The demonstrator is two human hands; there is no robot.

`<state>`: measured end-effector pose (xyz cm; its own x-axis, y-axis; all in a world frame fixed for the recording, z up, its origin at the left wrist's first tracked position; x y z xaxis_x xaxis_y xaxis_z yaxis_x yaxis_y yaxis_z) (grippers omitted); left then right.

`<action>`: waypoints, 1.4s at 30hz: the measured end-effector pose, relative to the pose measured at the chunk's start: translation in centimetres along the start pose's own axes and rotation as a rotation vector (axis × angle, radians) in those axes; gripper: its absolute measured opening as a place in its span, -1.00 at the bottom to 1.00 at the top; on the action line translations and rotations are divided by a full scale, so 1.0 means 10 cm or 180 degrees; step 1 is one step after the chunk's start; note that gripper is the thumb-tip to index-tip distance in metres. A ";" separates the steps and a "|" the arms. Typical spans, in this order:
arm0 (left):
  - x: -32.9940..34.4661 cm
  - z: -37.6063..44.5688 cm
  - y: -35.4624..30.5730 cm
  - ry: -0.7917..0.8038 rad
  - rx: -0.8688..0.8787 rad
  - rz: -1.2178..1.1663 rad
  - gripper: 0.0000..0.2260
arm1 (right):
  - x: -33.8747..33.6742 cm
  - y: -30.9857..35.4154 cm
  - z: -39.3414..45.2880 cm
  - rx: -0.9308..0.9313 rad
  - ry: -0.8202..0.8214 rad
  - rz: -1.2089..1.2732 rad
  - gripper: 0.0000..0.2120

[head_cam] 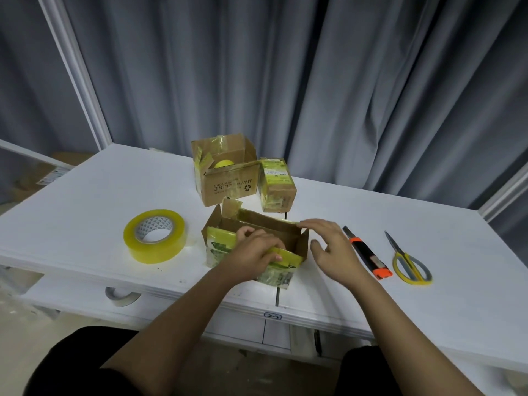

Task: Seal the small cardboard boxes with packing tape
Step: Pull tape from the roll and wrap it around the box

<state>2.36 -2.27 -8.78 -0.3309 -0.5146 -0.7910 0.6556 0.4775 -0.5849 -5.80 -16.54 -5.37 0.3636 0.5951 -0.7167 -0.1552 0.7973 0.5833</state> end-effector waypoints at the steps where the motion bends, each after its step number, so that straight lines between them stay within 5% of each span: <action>1: -0.02 0.00 -0.04 0.0010 0.0085 0.0003 -0.90 | -0.02 -0.02 0.11 0.0015 0.0060 -0.0172 -0.67; 6: -0.16 -0.09 -0.19 -0.0021 0.0597 0.0425 -0.90 | 0.22 -0.06 0.46 0.0821 0.1079 -0.0361 -0.60; 10: -0.47 -0.16 -0.04 -0.0394 0.0656 0.1431 -0.88 | 0.20 -0.11 0.35 0.1148 0.0788 -0.0268 -0.66; 15: -0.73 -0.11 0.26 -0.0255 -0.0093 0.2220 -0.52 | 0.51 0.05 -0.14 0.1523 0.0236 0.1664 -0.66; 18: -0.72 -0.08 0.09 -0.0417 -0.0177 0.1660 -0.66 | 0.38 0.05 -0.19 0.0956 -0.0550 0.0738 -0.93; 20: -0.61 -0.07 -0.08 -0.0367 -0.0217 0.1246 -0.69 | 0.18 0.08 -0.06 0.0245 -0.0762 -0.0154 -0.69; 23: -0.33 -0.07 -0.25 0.0202 -0.0553 0.0812 -0.62 | 0.22 0.06 0.23 -0.0402 0.0238 -0.1192 -0.33; 27: -0.18 -0.05 -0.30 0.0378 -0.0840 0.1012 -0.74 | 0.25 -0.02 0.38 -0.0516 0.0861 -0.2056 -0.68; 31: -0.37 -0.03 -0.14 0.0047 -0.0857 0.1398 -0.69 | 0.21 0.13 0.20 -0.1110 0.0283 -0.1879 -0.86; 33: -0.39 -0.03 -0.08 0.0078 -0.0835 0.1419 -0.74 | 0.27 0.12 0.11 -0.0904 0.0210 -0.1452 -0.84; 38: -0.24 -0.02 -0.14 -0.0056 -0.0500 0.1187 -0.75 | 0.34 0.01 -0.05 -0.0280 0.0417 -0.0747 -0.37; 42: -0.07 0.04 -0.27 0.0076 -0.0227 0.1298 -0.73 | 0.30 -0.18 -0.13 -0.0123 0.0417 -0.1252 -0.66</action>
<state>1.12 -3.52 -6.55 -0.0700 -0.2567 -0.9640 0.6878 0.6875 -0.2330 -5.60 -16.08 -9.04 0.2826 0.2502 -0.9260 -0.0629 0.9681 0.2424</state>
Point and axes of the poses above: each hand's wrist, its own z-axis towards the middle knuckle, its own x-axis out of the palm, y = z × x, the point moved 6 cm from there along z, towards the middle knuckle, and after that the axes turned 8 degrees about -x, right-handed, at the moved point
